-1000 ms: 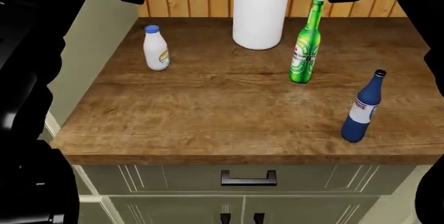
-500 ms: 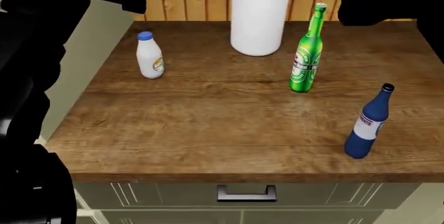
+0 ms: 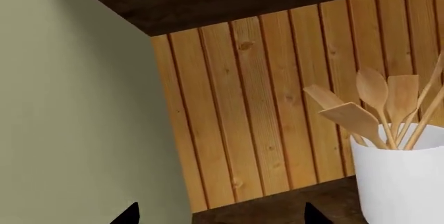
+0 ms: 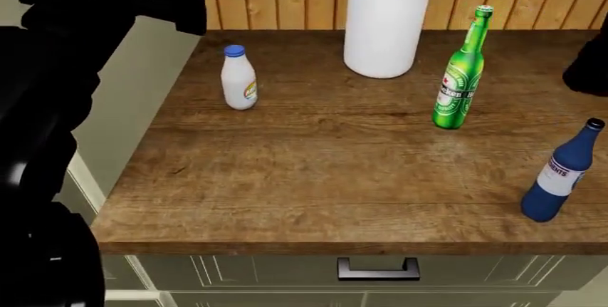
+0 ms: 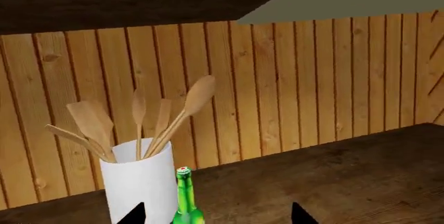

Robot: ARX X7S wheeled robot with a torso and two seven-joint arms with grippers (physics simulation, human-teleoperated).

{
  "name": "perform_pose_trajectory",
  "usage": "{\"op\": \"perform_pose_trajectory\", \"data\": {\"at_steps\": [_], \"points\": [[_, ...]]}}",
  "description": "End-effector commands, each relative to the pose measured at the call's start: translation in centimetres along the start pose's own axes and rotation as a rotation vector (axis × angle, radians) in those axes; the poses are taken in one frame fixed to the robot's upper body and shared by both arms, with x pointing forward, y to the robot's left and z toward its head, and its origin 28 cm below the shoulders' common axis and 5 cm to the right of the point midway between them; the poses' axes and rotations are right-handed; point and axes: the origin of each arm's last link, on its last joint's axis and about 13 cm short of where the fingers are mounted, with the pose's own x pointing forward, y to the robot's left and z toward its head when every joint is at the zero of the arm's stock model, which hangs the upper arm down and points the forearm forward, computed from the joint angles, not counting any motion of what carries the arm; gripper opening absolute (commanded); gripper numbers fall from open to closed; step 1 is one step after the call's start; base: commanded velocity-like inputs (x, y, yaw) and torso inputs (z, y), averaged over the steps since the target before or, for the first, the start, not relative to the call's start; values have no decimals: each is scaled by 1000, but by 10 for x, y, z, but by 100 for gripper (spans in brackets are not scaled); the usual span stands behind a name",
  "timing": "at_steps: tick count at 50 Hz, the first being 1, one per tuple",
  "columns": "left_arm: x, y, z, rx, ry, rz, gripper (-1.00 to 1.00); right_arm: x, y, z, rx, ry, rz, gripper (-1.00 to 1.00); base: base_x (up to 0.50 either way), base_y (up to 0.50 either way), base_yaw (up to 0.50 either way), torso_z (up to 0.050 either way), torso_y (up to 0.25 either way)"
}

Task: Move the drinks to the dining counter.

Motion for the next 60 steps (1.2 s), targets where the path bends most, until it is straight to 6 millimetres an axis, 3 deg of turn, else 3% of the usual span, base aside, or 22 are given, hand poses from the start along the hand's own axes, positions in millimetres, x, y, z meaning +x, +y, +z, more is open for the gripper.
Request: {"op": "perform_pose_trajectory", "data": {"at_steps": [1, 8, 15, 35, 47, 60], "points": [[8, -5, -9, -4, 43, -28, 100, -39, -13, -15, 4, 132, -117, 100, 0, 0, 0, 0, 0], [9, -6, -11, 3, 54, -26, 100, -43, -5, -33, 15, 306, -23, 100, 0, 0, 0, 0, 0], [9, -7, -12, 2, 53, -24, 100, -46, -3, -34, 28, 366, 15, 100, 0, 0, 0, 0, 0], [12, -8, -16, 0, 65, -28, 100, -38, -18, -50, 18, 404, -120, 100, 0, 0, 0, 0, 0], [10, -11, -12, 12, 60, -37, 100, 2, -6, -69, -39, 473, -68, 100, 0, 0, 0, 0, 0], [7, -10, -16, 14, 66, -35, 100, 38, -7, -85, -71, 536, -104, 100, 0, 0, 0, 0, 0]]}}
